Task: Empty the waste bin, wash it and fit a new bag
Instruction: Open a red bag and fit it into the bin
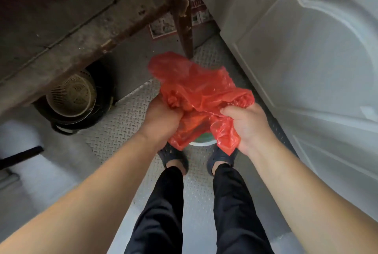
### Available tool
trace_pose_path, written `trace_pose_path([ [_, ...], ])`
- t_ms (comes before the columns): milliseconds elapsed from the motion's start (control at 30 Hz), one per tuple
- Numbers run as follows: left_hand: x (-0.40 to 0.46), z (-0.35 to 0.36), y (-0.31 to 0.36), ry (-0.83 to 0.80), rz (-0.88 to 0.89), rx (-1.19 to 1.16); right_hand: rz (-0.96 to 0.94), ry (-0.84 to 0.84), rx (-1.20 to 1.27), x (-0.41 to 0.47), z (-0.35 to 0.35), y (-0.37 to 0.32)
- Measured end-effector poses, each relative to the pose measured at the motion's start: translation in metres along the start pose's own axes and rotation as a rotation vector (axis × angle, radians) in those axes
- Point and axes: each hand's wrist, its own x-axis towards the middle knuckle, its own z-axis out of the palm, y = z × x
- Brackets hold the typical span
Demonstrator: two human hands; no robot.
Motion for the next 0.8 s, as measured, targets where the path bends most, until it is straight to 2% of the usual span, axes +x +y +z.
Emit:
trace_pose_path([
  [100, 0.017, -0.003, -0.021, 0.062, 0.064, 0.379, 0.033, 0.119, -0.178, 0.012, -0.018, 0.019],
  [367, 0.057, -0.019, -0.074, 0.026, 0.124, 0.861, -0.010, 0.391, -0.688, 0.038, -0.073, 0.059],
  [567, 0.081, -0.036, -0.087, 0.111, 0.077, 0.927, -0.009, 0.558, -0.835, 0.058, -0.108, 0.054],
  [700, 0.092, -0.026, -0.087, 0.085, 0.080, 0.834, -0.048, 0.516, -0.893, 0.067, -0.104, 0.056],
  [800, 0.098, -0.012, -0.084, 0.094, 0.100, 0.792, -0.165, 0.440, -0.967, 0.072, -0.091, 0.062],
])
